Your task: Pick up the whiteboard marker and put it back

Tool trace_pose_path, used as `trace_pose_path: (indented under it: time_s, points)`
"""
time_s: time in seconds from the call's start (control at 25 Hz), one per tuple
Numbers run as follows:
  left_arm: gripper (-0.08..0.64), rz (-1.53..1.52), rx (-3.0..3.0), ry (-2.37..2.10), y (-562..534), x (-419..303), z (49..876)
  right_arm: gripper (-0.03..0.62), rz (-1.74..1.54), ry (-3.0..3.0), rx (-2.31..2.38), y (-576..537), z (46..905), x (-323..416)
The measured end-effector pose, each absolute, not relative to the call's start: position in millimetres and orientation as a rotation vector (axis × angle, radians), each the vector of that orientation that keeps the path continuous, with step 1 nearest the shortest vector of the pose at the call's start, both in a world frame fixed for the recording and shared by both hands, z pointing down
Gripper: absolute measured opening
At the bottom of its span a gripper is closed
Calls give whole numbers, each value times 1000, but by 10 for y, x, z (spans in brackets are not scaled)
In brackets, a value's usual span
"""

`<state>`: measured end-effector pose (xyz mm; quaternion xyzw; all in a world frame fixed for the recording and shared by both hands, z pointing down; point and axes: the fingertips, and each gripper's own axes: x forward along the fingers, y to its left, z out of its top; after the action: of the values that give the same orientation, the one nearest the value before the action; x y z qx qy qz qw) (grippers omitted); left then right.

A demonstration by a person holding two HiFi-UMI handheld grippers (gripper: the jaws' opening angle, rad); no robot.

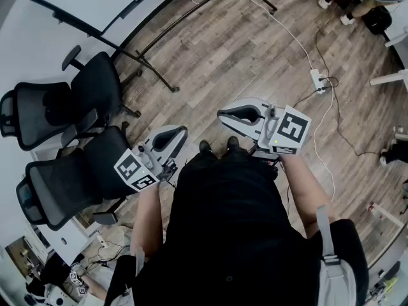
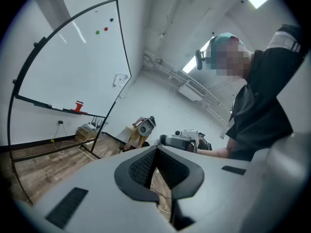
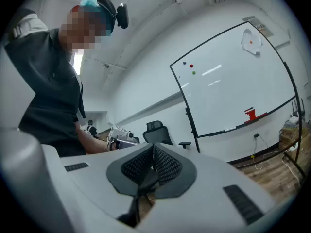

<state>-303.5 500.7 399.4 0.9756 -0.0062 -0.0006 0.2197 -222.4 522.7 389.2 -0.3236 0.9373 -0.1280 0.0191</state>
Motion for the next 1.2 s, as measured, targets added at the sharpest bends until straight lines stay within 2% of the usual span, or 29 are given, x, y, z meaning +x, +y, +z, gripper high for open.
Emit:
trace_pose_path:
  time_s: [1.2]
  points:
    - [12,1,2767,4,5270,-2980,3823,20,-405,2931,-1043,5544,3930,-2153]
